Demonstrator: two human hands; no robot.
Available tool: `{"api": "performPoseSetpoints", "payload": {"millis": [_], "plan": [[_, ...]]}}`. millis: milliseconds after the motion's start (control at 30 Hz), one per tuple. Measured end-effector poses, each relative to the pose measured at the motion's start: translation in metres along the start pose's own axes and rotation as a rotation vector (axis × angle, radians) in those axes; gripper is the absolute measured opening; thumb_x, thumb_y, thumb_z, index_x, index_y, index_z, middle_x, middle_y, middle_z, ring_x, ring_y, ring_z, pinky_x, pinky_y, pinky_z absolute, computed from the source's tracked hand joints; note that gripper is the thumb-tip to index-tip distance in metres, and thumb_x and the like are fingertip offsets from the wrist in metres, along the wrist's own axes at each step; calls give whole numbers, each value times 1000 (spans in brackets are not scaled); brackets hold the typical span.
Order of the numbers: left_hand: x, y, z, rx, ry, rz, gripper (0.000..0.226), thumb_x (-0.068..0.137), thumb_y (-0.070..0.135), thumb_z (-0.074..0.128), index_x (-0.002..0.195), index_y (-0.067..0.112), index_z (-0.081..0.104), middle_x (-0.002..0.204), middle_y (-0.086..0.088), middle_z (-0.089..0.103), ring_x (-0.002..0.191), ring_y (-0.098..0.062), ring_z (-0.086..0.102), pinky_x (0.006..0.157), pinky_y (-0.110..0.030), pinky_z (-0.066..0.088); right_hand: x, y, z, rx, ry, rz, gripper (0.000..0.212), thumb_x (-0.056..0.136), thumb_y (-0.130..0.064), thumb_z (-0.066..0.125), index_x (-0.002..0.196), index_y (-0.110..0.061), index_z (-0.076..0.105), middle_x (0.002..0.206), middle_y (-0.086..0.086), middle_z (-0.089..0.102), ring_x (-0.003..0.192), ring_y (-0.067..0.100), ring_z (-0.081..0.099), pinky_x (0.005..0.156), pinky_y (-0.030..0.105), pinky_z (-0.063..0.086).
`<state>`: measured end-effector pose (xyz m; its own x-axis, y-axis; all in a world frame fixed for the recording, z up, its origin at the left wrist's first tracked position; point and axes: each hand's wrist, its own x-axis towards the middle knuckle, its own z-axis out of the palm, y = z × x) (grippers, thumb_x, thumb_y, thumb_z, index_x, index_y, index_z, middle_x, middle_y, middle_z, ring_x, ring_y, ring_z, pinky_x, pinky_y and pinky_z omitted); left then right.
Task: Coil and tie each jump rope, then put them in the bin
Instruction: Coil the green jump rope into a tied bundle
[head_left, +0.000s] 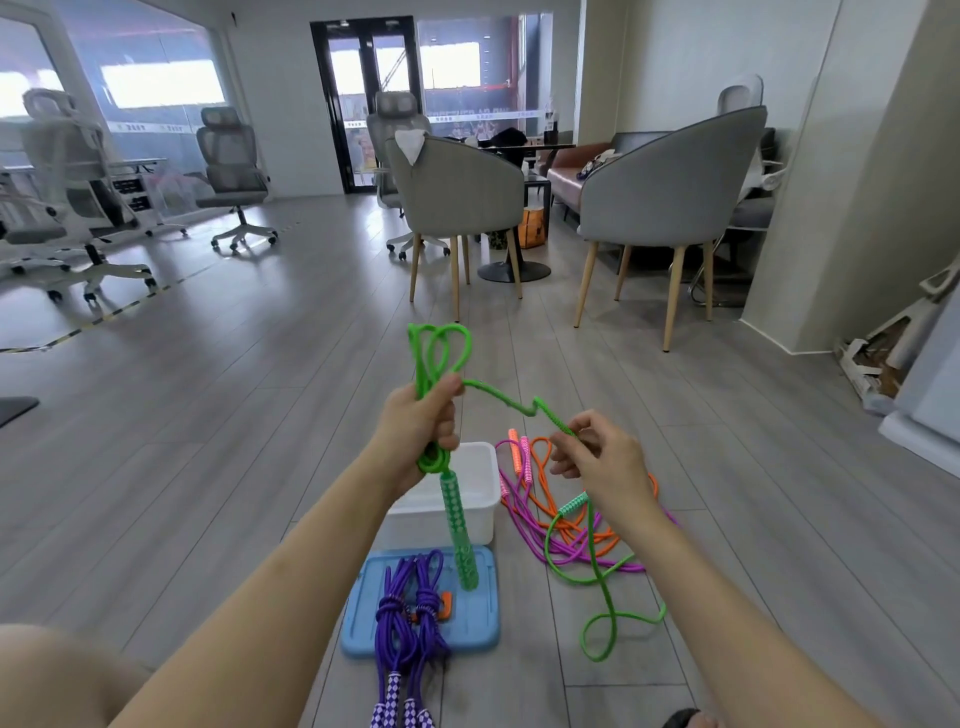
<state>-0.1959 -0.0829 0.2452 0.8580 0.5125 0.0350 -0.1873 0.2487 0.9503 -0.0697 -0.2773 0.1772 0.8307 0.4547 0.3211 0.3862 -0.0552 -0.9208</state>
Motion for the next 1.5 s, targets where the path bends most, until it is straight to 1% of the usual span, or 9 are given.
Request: {"api": "performPoseSetpoints", "payload": {"millis": [233,367,600,700,833,1000,1167,1300,1500], "plan": [[6,10,-10,-108,116,84,16,103,21,61,94,8,57,56,7,30,43,-7,27,41,-20,30,9,13,0,-129,-44,73,31,108,-18,47,87,-22,69,92,5,69,89,21,64,75,28,47],[2,0,3,21,31,22,17,104,21,59,97,5,57,56,6,31,44,-8,28,41,-21,31,5,10,14,-140,-70,79,25,106,-31,52,125,-20,65,118,-2,68,113,15,62,96,34,49],[-4,-25,24,266,-89,20,19,102,22,63,95,6,55,59,3,36,49,-12,31,45,-26,33,-5,-29,36,121,-181,-81,18,102,-25,63,120,-27,63,97,-2,71,94,11,68,84,24,53],[-3,-18,23,212,-51,40,18,103,22,61,96,6,55,59,4,34,48,-12,29,45,-25,32,-3,-14,31,-181,-133,-139,15,105,-21,53,106,-20,68,87,-4,74,87,14,68,78,31,49],[-1,-4,19,98,-8,31,17,105,22,58,99,6,56,57,6,31,46,-10,27,43,-22,31,-1,26,8,-874,-295,74,29,95,-30,58,124,-27,59,125,1,61,119,28,58,97,44,48],[-5,-6,27,134,-45,30,18,105,23,58,102,5,57,59,6,34,49,-10,29,46,-23,32,-2,8,17,-507,-183,-29,33,100,-41,60,128,-24,62,124,-8,63,115,11,56,93,30,46],[-5,-8,27,104,-57,19,21,105,26,58,104,6,56,60,6,33,49,-10,28,47,-24,32,-3,-8,26,-31,-159,41,23,107,-26,50,96,-14,66,76,-5,71,76,12,66,72,26,47],[-6,-9,26,160,-135,-6,24,105,32,56,104,7,54,60,6,30,50,-10,27,47,-23,34,-4,-1,23,59,38,46,29,109,-30,48,93,-16,68,53,-15,49,50,3,40,54,25,34],[-10,-18,28,291,-274,-30,22,103,31,58,104,12,46,64,4,32,52,-10,30,50,-25,37,8,-21,25,347,102,182,22,105,-8,42,117,-8,60,72,6,54,49,10,37,48,29,31]]}}
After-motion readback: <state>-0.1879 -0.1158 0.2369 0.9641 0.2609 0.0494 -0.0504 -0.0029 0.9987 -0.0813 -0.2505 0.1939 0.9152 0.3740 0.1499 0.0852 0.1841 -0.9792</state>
